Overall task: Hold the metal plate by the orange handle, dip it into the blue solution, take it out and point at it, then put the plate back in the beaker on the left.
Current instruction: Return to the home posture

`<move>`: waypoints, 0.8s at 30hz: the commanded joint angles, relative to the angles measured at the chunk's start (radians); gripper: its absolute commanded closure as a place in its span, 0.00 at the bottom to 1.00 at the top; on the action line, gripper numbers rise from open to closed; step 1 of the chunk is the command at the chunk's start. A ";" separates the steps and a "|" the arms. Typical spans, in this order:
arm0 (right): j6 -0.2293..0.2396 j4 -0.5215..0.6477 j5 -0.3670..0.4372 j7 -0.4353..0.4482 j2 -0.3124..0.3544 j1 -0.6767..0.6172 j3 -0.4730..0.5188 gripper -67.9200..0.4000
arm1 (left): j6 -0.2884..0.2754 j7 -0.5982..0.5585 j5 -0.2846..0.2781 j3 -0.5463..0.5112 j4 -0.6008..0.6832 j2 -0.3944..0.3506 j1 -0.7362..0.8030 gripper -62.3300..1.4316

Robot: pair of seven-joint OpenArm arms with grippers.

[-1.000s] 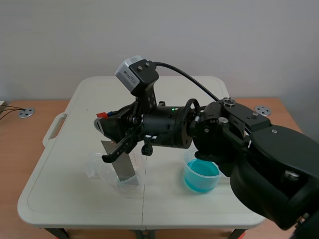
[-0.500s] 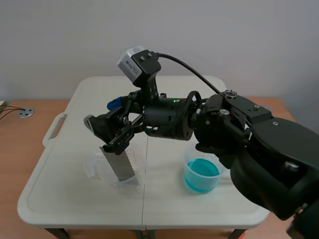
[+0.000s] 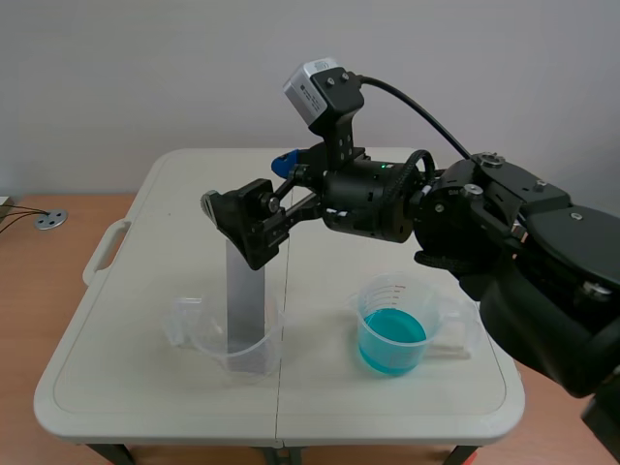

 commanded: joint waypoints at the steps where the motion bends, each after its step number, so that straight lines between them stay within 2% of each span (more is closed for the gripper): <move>1: 0.003 0.015 0.014 0.034 0.000 0.028 0.023 0.02 | -0.003 -0.031 -0.003 -0.002 0.003 -0.001 0.008 0.00; 4: 0.003 0.028 0.014 0.043 0.005 0.025 0.048 0.02 | -0.003 -0.075 -0.006 -0.003 0.011 0.008 0.008 0.00; 7: -0.009 0.089 0.014 0.045 0.038 0.001 0.063 0.02 | -0.002 -0.119 -0.008 -0.012 0.043 0.008 -0.003 0.00; 8: -0.024 0.119 0.014 0.045 0.054 -0.015 0.068 0.02 | -0.001 -0.123 -0.022 -0.023 0.058 0.008 -0.011 0.00; 12: -0.060 0.246 0.011 0.047 0.126 -0.103 0.101 0.02 | 0.049 -0.138 -0.143 -0.095 0.148 0.008 -0.034 0.00; 16: -0.098 0.352 0.005 0.081 0.196 -0.213 0.151 0.02 | 0.080 -0.185 -0.227 -0.178 0.279 0.007 -0.036 0.00; 21: -0.108 0.463 -0.030 0.130 0.266 -0.363 0.231 0.02 | 0.080 -0.255 -0.295 -0.249 0.445 0.007 -0.036 0.00; 24: -0.117 0.520 -0.058 0.163 0.294 -0.459 0.284 0.02 | 0.079 -0.314 -0.303 -0.255 0.525 0.008 -0.036 0.00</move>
